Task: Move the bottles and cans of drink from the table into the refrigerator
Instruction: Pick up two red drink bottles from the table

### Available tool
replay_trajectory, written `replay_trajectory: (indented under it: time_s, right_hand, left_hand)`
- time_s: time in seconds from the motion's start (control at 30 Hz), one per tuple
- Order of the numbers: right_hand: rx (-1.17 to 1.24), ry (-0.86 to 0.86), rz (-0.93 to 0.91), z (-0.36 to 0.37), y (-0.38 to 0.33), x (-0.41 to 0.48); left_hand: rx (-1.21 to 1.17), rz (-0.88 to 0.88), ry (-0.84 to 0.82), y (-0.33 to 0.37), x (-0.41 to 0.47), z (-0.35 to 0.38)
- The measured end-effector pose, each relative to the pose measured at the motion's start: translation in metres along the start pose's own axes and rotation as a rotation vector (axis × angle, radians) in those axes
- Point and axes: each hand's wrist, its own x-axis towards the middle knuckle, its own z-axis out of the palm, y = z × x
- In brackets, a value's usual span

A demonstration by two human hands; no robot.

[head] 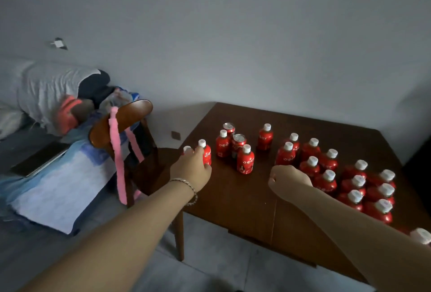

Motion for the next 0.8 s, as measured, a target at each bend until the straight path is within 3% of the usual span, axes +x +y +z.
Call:
replay_trajectory:
  time_s: [0.2, 0.43, 0.6, 0.67, 0.8]
  right_hand:
    - [-0.019, -0.020, -0.006, 0.018, -0.021, 0.137]
    - [0.047, -0.101, 0.129, 0.053, -0.050, 0.248]
    - [0.053, -0.154, 0.229, 0.088, -0.056, 0.282]
    - [0.019, -0.093, 0.243, 0.097, -0.056, 0.283]
    - [-0.052, -0.024, 0.142, 0.100, -0.063, 0.297]
  left_hand:
    - [0.142, -0.063, -0.022, -0.018, 0.126, 0.052]
    - [0.324, -0.204, -0.295, -0.062, 0.212, 0.110]
    - [0.338, -0.021, -0.375, -0.089, 0.236, 0.143]
    - [0.344, 0.015, -0.346, -0.095, 0.241, 0.152]
    - [0.279, 0.139, -0.309, -0.106, 0.263, 0.170]
